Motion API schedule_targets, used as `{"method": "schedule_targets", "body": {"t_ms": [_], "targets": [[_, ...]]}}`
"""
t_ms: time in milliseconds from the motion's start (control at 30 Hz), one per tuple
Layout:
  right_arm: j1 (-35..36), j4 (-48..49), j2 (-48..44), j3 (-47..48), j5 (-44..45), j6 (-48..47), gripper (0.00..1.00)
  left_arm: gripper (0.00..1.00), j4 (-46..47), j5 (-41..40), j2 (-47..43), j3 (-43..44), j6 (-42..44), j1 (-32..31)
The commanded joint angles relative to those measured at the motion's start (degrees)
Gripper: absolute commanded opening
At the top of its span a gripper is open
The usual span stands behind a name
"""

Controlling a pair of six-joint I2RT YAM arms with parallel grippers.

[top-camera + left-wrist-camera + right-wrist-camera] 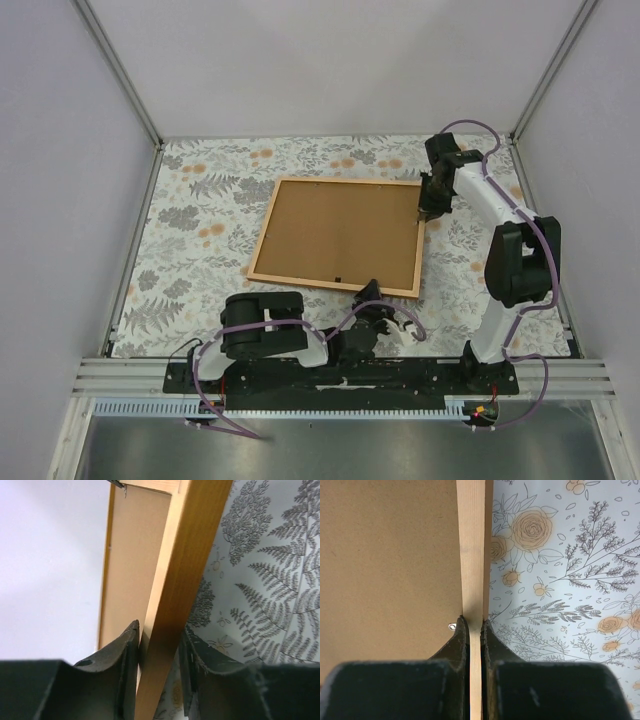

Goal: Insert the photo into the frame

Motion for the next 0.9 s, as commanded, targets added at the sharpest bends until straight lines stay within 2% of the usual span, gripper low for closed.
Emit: {"method": "schedule_targets", "body": {"t_ms": [0,33,133,200,233,267,367,433,500,600,667,867], "targets": [[0.06,0.87,-4.68,2.15,-1.26,1.24,0.0,0.33,7.57,-2.3,2.01,3.53,7.18,0.6],[-0.02,0.87,-4.68,2.15,-1.26,1.24,0.0,0.33,8.36,-2.74,2.27,3.88,8.23,0.6],[0.15,0.87,-4.68,1.97,-2.66,1.15,0.0,0.22,12.13,-4.23,3.15,4.5,12.01,0.52],[0.15,0.87,-4.94,1.88,-2.75,0.89,0.0,0.02,14.5,-5.55,3.5,5.38,15.0,0.43],[0.15,0.96,-5.03,1.88,-2.75,0.72,0.0,0.02,15.39,-6.08,3.33,5.73,16.32,0.43],[0.15,0.87,-5.29,1.88,-2.66,0.72,0.06,0.02,16.01,-6.52,2.81,5.99,17.2,0.34],[0.06,0.87,-6.35,2.85,-2.31,0.36,0.54,0.02,11.99,-7.23,-1.4,6.7,16.07,0.25],[0.06,0.52,-8.27,4.86,-1.79,0.28,0.75,0.02,7.16,-7.32,-5.18,7.4,14.14,0.25],[-0.2,-0.35,-10.47,8.1,-1.78,0.1,0.87,0.02,2.32,-7.58,-9.05,8.63,12.56,0.25],[-0.64,-2.37,-13.37,14.34,0.67,0.71,0.94,0.02,-4.53,-8.46,-14.23,11.09,10.98,0.25],[-1.25,-2.82,-15.39,18.12,1.73,1.07,0.97,0.02,-12.25,-8.46,-17.75,13.63,8.44,0.17],[-5.03,-5.01,-15.85,29.73,1.12,2.21,0.98,0.02,-43.19,-4.51,-24.35,29.09,-4.31,2.45]]}}
